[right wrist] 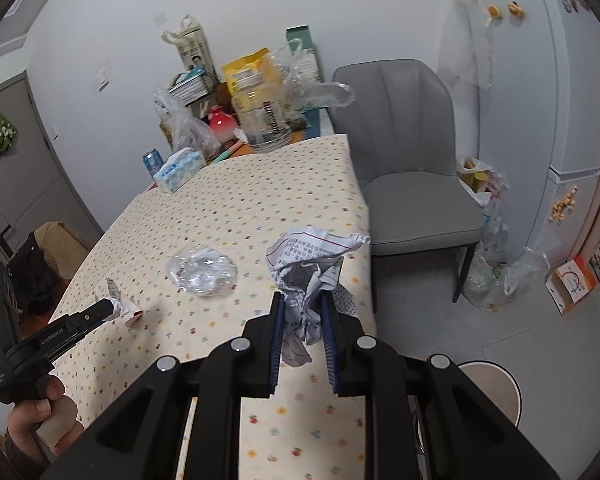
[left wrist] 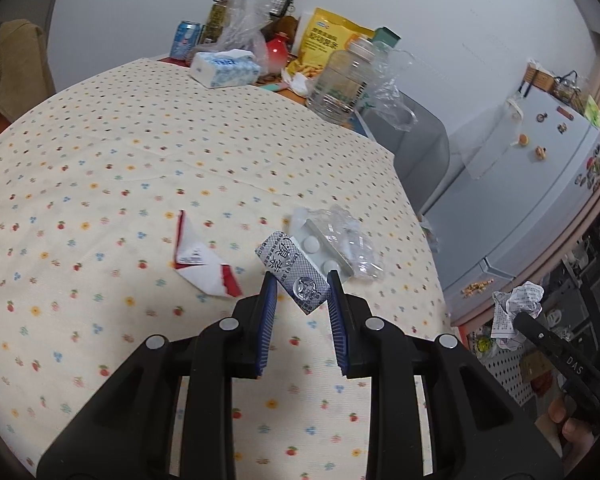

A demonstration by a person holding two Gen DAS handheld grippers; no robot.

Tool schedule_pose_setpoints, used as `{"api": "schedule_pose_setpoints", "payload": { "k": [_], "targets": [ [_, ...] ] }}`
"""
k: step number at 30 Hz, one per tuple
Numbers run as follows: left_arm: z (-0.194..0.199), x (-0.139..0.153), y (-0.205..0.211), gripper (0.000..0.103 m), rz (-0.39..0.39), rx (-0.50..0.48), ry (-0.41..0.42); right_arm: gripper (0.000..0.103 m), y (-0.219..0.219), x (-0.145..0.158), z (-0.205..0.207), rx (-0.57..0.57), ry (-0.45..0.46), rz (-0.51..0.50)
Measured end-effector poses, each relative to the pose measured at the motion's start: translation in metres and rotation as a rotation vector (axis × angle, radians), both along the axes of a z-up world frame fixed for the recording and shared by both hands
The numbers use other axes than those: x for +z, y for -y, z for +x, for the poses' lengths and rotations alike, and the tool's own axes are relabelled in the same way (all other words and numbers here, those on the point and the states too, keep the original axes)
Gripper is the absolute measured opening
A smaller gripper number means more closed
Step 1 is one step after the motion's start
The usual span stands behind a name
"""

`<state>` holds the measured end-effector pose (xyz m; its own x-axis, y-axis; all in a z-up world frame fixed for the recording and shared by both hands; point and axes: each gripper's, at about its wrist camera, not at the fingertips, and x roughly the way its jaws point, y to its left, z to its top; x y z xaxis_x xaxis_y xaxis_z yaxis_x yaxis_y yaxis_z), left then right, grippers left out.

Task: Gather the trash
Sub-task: 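Carry both held items to the trash bin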

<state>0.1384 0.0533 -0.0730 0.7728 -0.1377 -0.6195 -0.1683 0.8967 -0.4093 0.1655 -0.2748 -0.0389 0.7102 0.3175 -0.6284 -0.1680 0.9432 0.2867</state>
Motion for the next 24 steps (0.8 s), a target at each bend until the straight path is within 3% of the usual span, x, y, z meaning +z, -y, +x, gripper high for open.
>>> {"api": "schedule_pose_setpoints", "payload": {
  "k": [9,24],
  "targets": [
    [0.012,0.004,0.044,0.026,0.03,-0.083,0.001,0.019,0.057,-0.017,-0.013,-0.103,-0.028,0.028],
    [0.038,-0.009,0.132,0.026,0.079,-0.233,-0.038,0.019,0.15,-0.072,-0.033,-0.283,-0.12,0.069]
  ]
}}
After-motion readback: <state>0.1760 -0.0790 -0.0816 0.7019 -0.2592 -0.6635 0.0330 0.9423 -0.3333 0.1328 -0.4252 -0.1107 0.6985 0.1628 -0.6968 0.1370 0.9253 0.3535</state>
